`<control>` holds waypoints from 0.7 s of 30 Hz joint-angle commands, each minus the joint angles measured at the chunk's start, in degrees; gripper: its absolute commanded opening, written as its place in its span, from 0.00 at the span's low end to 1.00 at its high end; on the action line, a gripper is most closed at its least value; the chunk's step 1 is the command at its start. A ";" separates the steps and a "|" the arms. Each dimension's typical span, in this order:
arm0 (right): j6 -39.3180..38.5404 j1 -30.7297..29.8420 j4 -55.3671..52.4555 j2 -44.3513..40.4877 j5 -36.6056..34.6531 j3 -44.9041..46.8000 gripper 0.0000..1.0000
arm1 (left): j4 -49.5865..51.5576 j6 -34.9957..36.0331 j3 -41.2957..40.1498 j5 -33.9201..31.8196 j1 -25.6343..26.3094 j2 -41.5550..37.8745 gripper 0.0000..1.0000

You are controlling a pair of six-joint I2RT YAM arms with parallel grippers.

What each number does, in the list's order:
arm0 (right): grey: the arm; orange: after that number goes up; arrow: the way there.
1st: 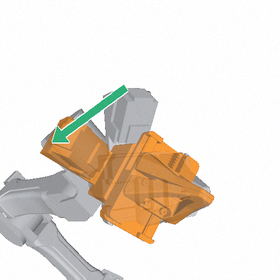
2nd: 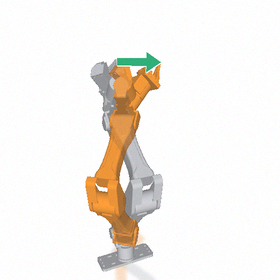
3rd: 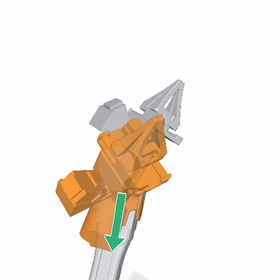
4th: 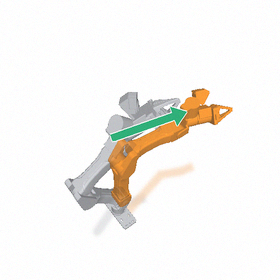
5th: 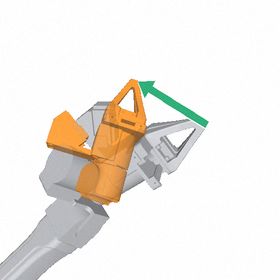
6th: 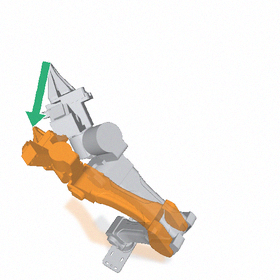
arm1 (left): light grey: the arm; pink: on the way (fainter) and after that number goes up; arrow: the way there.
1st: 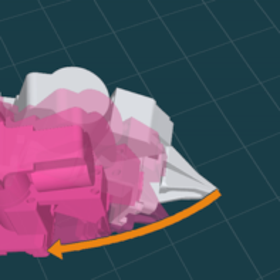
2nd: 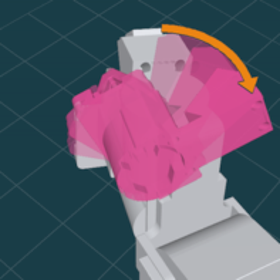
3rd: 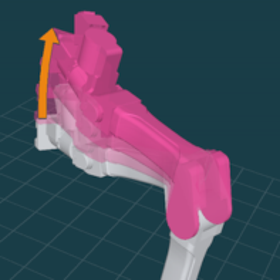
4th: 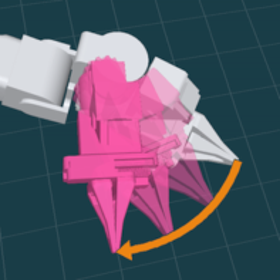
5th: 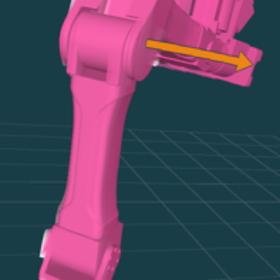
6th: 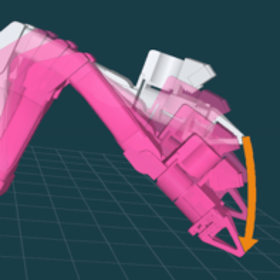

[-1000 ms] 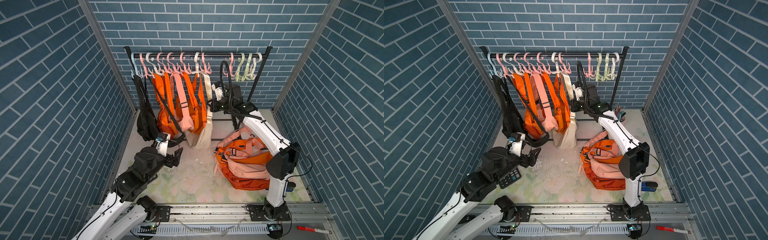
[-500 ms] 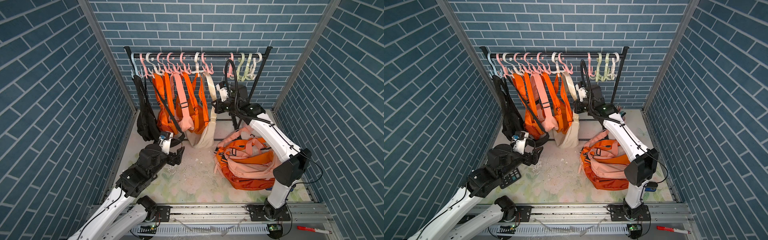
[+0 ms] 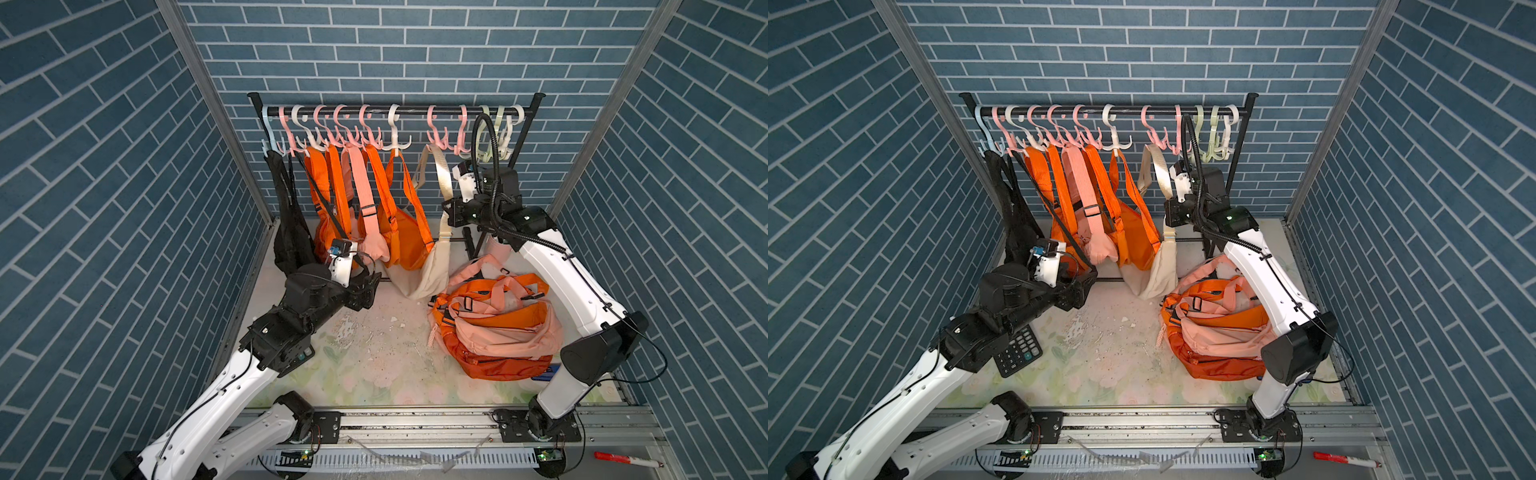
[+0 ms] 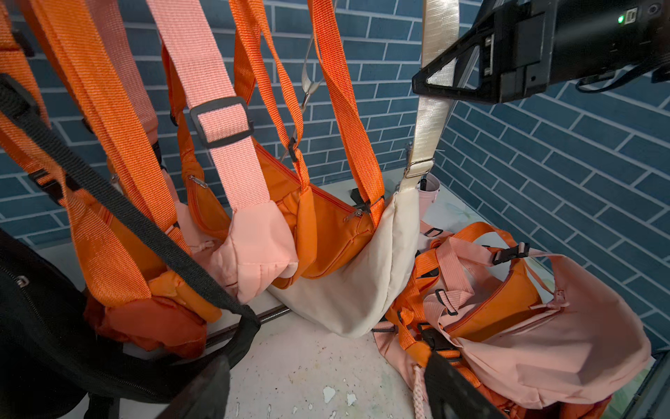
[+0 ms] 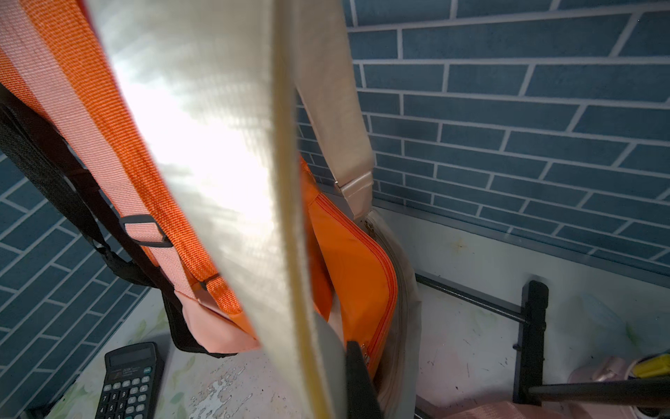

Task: Take the bag off the hook
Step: Pick up the bag from the hook.

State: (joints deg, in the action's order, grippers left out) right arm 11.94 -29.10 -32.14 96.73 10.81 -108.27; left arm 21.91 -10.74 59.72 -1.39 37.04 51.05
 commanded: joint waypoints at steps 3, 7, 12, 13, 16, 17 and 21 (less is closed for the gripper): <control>-1.04 1.47 -0.62 -3.13 1.56 0.47 0.00 | -3.64 1.36 6.07 0.37 2.25 5.64 0.83; -0.96 2.94 -1.18 -4.18 2.17 1.49 0.00 | -6.32 0.85 9.03 0.86 2.84 9.50 0.81; -0.55 5.21 -1.44 -5.86 3.22 3.44 0.00 | -8.67 2.44 15.07 0.86 3.66 15.80 0.82; -0.37 5.67 -1.37 -5.98 3.61 3.71 0.00 | -8.95 2.69 16.56 0.95 3.70 17.15 0.82; 0.18 6.59 -1.43 -6.15 4.71 4.18 0.00 | -9.20 4.06 21.92 1.90 3.79 22.05 0.82; 0.18 6.76 -1.52 -6.12 4.81 4.34 0.00 | -9.08 4.52 23.84 1.96 3.83 23.71 0.82; 0.34 7.47 -1.36 -6.85 5.25 5.80 0.00 | -9.41 6.51 30.05 1.48 3.83 29.84 0.82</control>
State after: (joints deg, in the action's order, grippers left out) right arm 12.08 -22.04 -33.04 92.09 14.63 -103.48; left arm 13.69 -6.70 86.61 -0.14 40.64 78.24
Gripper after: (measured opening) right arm 0.047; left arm 0.816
